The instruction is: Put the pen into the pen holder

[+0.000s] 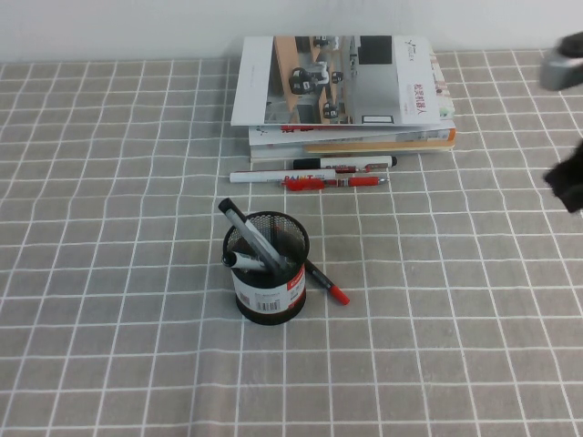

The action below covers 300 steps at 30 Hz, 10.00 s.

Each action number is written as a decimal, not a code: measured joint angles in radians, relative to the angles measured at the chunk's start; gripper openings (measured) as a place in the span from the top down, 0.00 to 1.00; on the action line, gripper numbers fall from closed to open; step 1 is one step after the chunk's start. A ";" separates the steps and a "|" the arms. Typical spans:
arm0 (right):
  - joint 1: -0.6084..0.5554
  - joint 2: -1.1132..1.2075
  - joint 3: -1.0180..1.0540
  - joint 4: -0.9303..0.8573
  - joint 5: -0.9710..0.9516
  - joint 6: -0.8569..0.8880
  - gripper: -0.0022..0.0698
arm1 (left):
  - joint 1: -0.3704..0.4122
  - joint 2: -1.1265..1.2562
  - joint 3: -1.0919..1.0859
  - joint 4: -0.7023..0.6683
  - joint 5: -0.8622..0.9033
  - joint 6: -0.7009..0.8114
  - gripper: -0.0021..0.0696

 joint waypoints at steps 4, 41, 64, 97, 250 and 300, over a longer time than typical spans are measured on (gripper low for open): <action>0.098 0.162 -0.142 -0.137 0.005 0.053 0.99 | 0.000 0.000 0.000 0.000 0.000 0.000 0.98; 0.460 0.693 -0.490 -0.090 0.004 -0.033 0.58 | 0.000 0.000 0.000 0.000 0.000 0.000 0.98; 0.466 0.731 -0.491 -0.078 0.002 -0.039 0.61 | 0.000 0.000 0.000 0.000 0.000 0.000 0.98; 0.466 0.741 -0.515 -0.137 -0.008 0.079 0.91 | 0.000 0.000 0.000 0.000 0.000 0.000 0.98; 0.568 -0.927 1.091 -0.344 -1.026 0.425 0.99 | 0.000 0.000 0.000 0.000 0.000 0.000 0.98; -0.173 -1.474 1.406 -0.183 -0.852 0.380 0.99 | 0.000 0.000 0.000 0.000 0.000 0.000 0.98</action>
